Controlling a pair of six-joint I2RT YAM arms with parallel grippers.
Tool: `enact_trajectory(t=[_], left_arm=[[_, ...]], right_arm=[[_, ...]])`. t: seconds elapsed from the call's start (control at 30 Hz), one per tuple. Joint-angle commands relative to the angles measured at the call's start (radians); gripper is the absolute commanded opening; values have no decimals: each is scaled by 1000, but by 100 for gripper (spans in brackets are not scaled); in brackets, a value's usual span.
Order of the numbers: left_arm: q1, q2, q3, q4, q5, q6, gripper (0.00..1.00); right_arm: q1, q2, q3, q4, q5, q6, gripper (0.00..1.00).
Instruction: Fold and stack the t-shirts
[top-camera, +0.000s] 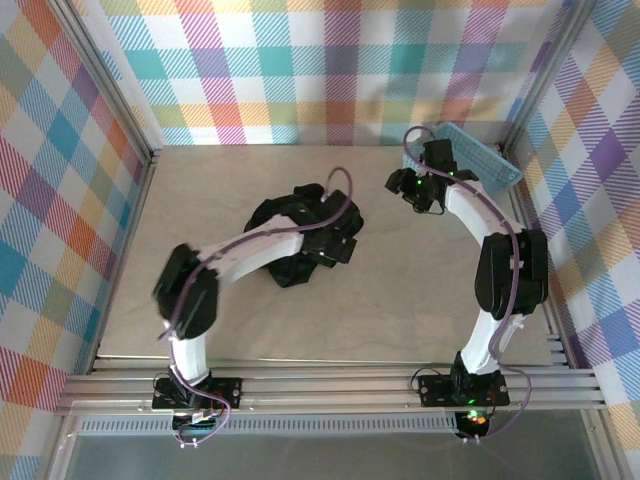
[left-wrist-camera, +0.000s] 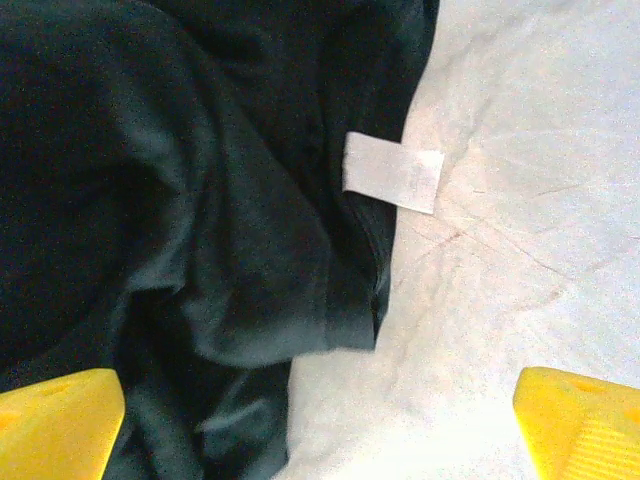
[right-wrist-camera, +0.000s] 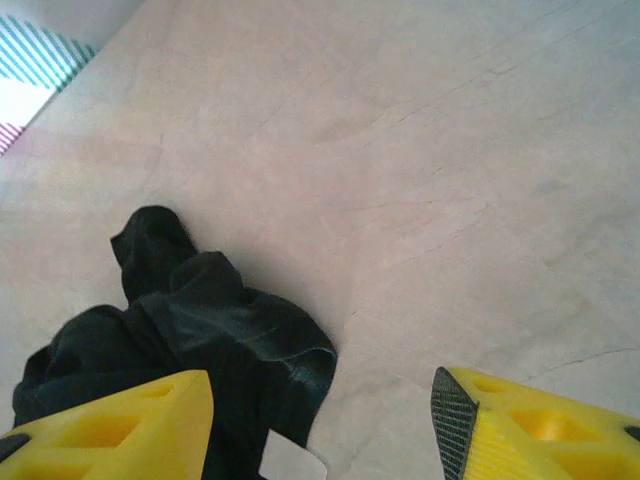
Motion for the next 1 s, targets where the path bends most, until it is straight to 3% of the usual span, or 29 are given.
enact_trajectory(t=[0.0,0.13,0.23,0.27,0.3,0.37,0.4,0.53,0.8,0.97], left_arm=[[3,129,100,-93,-67,70,100],[2,245,155,-134,-110,61,97],[11,291,178,-135,-141,59,82],[15,299,180,-123,-127,65,69],[17,308,186,-112,-111,66,50],[16,318,212,-111,-120,59,6],[16,313,234,-117,-136,48,0],[15,237,366,-123,-103,-5,0],[16,181,800,-175,101,-139,0],[74,87,943,-181,110,-233,0]], right_arm=[[-2,-24,-3,-10,-56,24,60],[-4,-57,-9,-27,-70,42,61],[-4,-87,-30,-23,-89,64,61],[-4,-98,-39,-22,-94,66,60],[-3,-109,-49,-27,-94,66,60],[-5,-130,-66,-35,-88,59,60],[-4,-141,-73,-44,-79,52,60],[-7,-197,-113,-56,-41,30,59],[-10,-292,-170,-96,158,64,59],[-9,-288,-165,-91,130,66,59]])
